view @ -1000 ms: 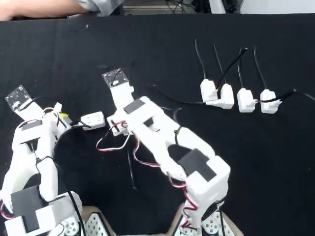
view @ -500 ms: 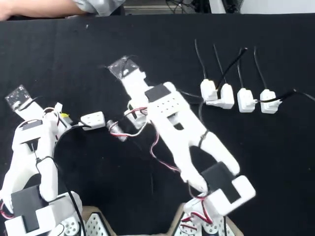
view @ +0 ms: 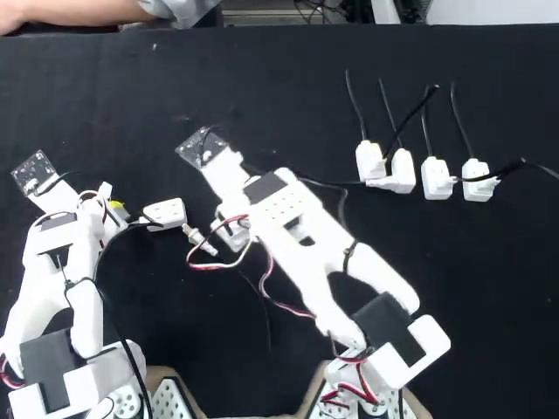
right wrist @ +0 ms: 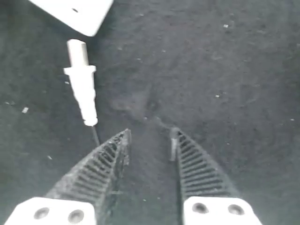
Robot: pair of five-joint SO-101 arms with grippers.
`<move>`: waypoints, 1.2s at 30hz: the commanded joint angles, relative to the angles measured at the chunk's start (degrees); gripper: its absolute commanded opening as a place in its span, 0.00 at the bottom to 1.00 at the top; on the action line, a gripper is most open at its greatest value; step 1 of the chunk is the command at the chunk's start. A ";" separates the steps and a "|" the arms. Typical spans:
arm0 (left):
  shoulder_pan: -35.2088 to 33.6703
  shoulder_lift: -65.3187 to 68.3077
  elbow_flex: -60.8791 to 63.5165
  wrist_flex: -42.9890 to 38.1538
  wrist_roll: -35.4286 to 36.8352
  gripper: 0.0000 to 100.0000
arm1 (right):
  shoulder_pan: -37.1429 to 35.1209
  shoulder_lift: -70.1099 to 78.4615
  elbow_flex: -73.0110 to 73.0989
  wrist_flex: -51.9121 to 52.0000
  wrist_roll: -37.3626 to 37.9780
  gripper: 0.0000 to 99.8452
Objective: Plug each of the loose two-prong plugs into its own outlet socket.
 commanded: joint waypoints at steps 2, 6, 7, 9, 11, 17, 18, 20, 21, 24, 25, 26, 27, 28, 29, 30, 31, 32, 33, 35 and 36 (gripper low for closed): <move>0.48 -0.88 -0.84 -0.44 0.62 0.24 | -1.05 -1.19 1.10 -1.05 -6.24 0.12; 0.66 -0.88 -0.75 -0.44 0.62 0.24 | -1.14 -3.74 4.09 -5.01 -7.56 0.12; 0.75 -0.88 -0.75 -0.44 0.62 0.24 | -1.14 -4.53 5.05 -5.71 -7.56 0.12; 0.75 -0.88 -0.84 -0.44 0.62 0.24 | -1.05 -5.93 6.64 -6.59 -7.38 0.12; 0.75 -0.88 -0.84 -0.44 0.62 0.24 | -0.97 -6.64 7.08 -6.59 -7.38 0.12; 0.75 -0.62 -0.92 -0.44 0.62 0.24 | -1.14 -7.08 7.34 -6.59 -7.74 0.12; 0.75 -0.62 -0.92 -0.44 0.62 0.24 | -1.14 -7.34 7.34 -6.59 -7.74 0.12; 0.84 -0.62 -0.84 -0.44 0.62 0.24 | -1.14 -7.43 7.25 -6.77 -7.74 0.12; 0.84 -0.53 -0.75 -0.44 0.62 0.24 | -1.14 -7.34 7.52 -7.91 -7.74 0.12; 1.63 -0.44 -0.57 -0.44 0.62 0.24 | -1.14 -6.90 9.01 -11.08 -7.74 0.12; 2.07 -0.44 -0.57 -0.26 0.62 0.24 | -1.14 -6.90 9.89 -12.13 -7.74 0.12; 2.51 -0.44 -0.48 -0.18 0.62 0.24 | -1.14 -6.90 10.86 -13.36 -7.74 0.12; 2.68 -0.35 -0.48 -0.18 0.62 0.24 | -1.14 -6.99 11.82 -14.68 -7.74 0.12; 2.68 -0.35 -0.48 -0.18 0.62 0.24 | -1.14 -7.08 12.79 -16.18 -7.74 0.12; 2.59 -0.35 -0.31 -0.09 0.53 0.24 | -1.14 -7.08 13.76 -17.67 -7.74 0.12; 2.59 -0.53 0.22 -0.26 0.53 0.24 | -1.14 -7.08 14.55 -19.08 -7.74 0.12; 2.77 -0.88 0.75 -0.35 0.53 0.24 | -1.14 -6.99 15.08 -20.22 -7.74 0.12; 2.95 -0.88 0.92 -0.44 0.53 0.24 | -1.14 -6.90 15.43 -20.84 -7.74 0.12; 2.95 -0.88 0.92 -0.44 0.53 0.24 | -1.14 -6.90 15.69 -21.19 -7.74 0.12; 3.21 -0.62 0.48 -0.53 0.53 0.24 | -1.14 -6.90 15.78 -21.10 -7.74 0.12; 3.30 -0.62 0.48 -0.53 0.53 0.24 | -1.14 -6.90 15.87 -21.10 -7.74 0.12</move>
